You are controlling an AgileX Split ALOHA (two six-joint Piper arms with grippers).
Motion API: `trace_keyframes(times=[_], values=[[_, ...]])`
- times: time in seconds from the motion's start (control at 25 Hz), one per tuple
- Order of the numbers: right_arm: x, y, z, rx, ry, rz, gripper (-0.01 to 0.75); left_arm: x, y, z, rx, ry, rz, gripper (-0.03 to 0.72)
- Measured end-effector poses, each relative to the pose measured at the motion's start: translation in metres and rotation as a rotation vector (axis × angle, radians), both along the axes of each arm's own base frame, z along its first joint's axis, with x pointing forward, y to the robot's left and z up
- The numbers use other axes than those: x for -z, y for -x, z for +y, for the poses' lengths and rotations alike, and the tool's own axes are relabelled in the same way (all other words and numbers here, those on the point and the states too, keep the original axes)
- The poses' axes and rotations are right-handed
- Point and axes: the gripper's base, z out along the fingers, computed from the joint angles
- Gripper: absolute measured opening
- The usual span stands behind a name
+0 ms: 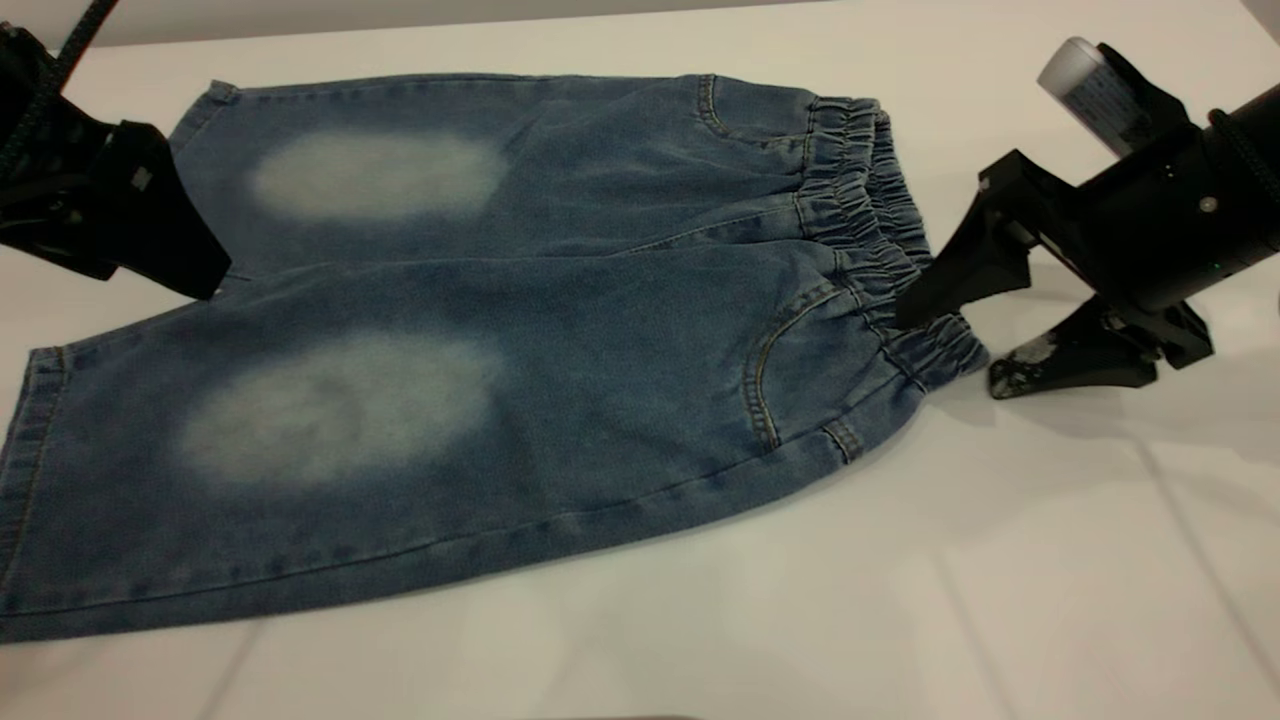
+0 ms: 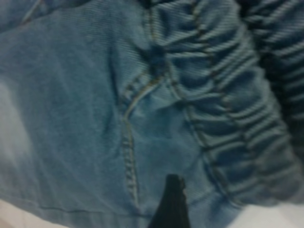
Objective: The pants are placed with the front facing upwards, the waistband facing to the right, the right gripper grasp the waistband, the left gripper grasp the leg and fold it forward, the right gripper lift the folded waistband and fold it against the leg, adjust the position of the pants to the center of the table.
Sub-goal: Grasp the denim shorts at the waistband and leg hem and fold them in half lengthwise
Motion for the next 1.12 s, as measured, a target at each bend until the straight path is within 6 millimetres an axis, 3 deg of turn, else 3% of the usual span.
trace_keyframes(times=[0.4,0.68,0.84,1.0,1.12], values=[[0.008,-0.002,0.006,-0.041,-0.091,-0.028,0.570,-0.002,-0.002,0.000,0.001,0.002,-0.006,0.556],[0.009,-0.004,0.005,-0.045,-0.083,-0.061,0.489,-0.002,-0.002,0.000,0.002,0.002,-0.004,0.556],[0.013,-0.004,0.004,-0.032,-0.068,-0.055,0.339,-0.001,-0.002,0.000,0.003,0.002,-0.002,0.556],[0.016,-0.005,0.002,-0.007,-0.048,-0.049,0.091,0.002,-0.003,0.000,0.005,-0.002,0.008,0.556],[0.015,-0.005,0.004,-0.008,-0.065,-0.059,0.039,0.017,-0.004,0.000,0.020,-0.022,0.058,0.546]])
